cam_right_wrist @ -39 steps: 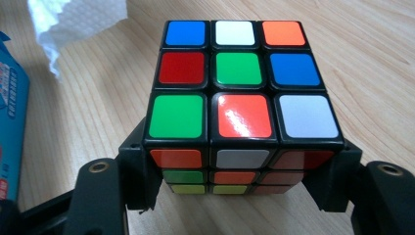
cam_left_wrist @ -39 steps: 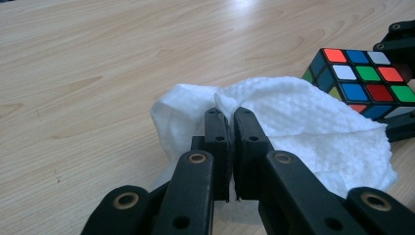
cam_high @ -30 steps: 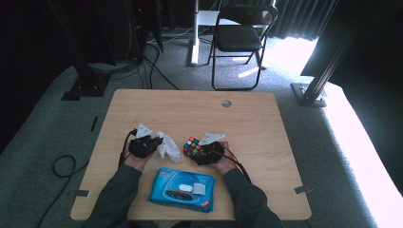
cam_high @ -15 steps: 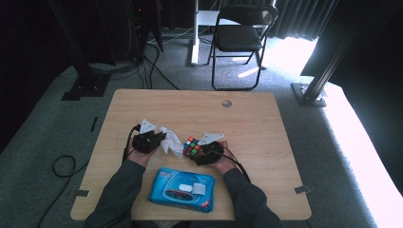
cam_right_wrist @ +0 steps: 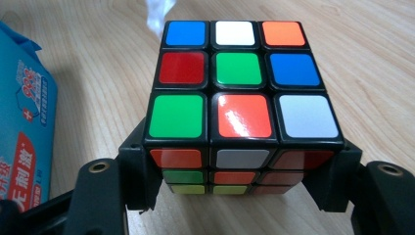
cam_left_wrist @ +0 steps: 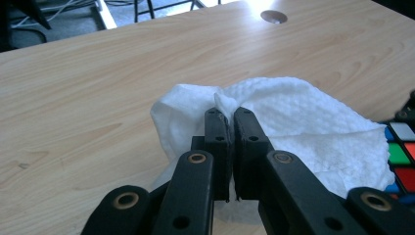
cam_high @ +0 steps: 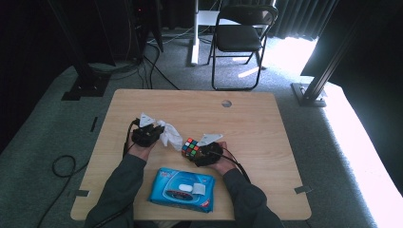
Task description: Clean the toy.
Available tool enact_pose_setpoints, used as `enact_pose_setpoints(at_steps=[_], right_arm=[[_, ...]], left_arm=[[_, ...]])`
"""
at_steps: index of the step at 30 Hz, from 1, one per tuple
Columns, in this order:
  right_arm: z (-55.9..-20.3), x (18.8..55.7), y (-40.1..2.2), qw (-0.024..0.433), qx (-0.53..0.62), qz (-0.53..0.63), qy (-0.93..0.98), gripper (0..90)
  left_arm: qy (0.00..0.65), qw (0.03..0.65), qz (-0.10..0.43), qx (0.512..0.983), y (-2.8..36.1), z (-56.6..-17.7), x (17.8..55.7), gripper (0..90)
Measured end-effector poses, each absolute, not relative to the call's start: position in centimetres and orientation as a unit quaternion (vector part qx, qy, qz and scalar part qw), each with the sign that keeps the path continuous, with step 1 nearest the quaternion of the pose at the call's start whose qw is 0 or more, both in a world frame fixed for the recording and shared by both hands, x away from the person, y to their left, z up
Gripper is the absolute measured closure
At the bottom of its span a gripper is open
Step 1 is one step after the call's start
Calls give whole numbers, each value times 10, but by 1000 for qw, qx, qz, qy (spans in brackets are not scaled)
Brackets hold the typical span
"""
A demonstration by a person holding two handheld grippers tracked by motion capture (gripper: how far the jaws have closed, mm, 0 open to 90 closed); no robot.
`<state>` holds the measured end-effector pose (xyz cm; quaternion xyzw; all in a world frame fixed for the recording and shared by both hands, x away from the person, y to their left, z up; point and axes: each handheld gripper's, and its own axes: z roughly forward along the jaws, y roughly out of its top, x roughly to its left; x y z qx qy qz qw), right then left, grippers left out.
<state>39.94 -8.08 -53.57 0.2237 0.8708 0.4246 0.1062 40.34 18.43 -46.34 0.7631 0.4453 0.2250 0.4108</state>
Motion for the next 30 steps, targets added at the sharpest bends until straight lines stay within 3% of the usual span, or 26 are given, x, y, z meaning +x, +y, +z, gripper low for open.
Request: enact_pose_setpoints(at_steps=[30], right_arm=[[-534, 400, -73, 101, 226, 427, 870, 339]], left_arm=[[344, 397, 206, 826, 114, -477, 376, 860]])
